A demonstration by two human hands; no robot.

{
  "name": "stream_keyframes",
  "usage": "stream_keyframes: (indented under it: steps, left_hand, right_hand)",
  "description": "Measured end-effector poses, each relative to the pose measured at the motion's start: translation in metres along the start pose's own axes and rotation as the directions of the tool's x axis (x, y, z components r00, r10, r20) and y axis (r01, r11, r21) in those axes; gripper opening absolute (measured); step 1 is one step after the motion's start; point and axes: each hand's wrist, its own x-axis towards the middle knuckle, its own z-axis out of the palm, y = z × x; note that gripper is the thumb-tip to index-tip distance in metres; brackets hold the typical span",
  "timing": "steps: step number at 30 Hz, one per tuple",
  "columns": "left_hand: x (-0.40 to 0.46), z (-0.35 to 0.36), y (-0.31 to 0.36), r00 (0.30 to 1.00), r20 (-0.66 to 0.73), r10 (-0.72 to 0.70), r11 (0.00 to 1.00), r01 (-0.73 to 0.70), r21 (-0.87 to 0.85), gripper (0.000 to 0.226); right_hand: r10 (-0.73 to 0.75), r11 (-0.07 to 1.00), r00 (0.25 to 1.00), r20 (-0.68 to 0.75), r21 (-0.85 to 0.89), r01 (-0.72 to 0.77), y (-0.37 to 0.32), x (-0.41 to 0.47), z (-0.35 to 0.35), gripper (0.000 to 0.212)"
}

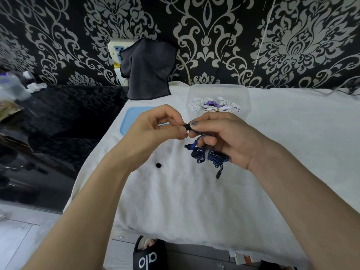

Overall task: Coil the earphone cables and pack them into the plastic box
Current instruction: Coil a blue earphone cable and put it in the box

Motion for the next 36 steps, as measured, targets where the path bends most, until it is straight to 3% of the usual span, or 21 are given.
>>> stream_keyframes:
  steps: [6, 14, 22, 36]
  left_hand:
    - [0.001, 0.002, -0.003, 1.000, -0.011, 0.011, 0.999, -0.012, -0.050, 0.015]
    - [0.001, 0.012, -0.002, 0.981, -0.108, 0.160, 0.983, -0.147, 0.113, 0.012]
    - [-0.002, 0.013, -0.002, 0.970, -0.161, 0.181, 0.979, -0.163, 0.123, 0.013]
    - [-0.009, 0.010, 0.005, 0.939, -0.144, 0.313, 0.914, -0.257, 0.313, 0.022]
  right_hand:
    - [0.002, 0.997, 0.999, -0.034, 0.073, 0.001, 0.002, 0.002, 0.003, 0.006]
    - [0.022, 0.975, 0.997, -0.070, 0.220, -0.006, 0.006, 0.003, 0.008, 0.008]
    - [0.016, 0.967, 1.000, -0.019, 0.253, -0.011, 0.005, -0.002, 0.008, 0.012]
    - [-0.020, 0.976, 0.999, 0.030, 0.215, 0.013, 0.005, -0.003, 0.013, 0.013]
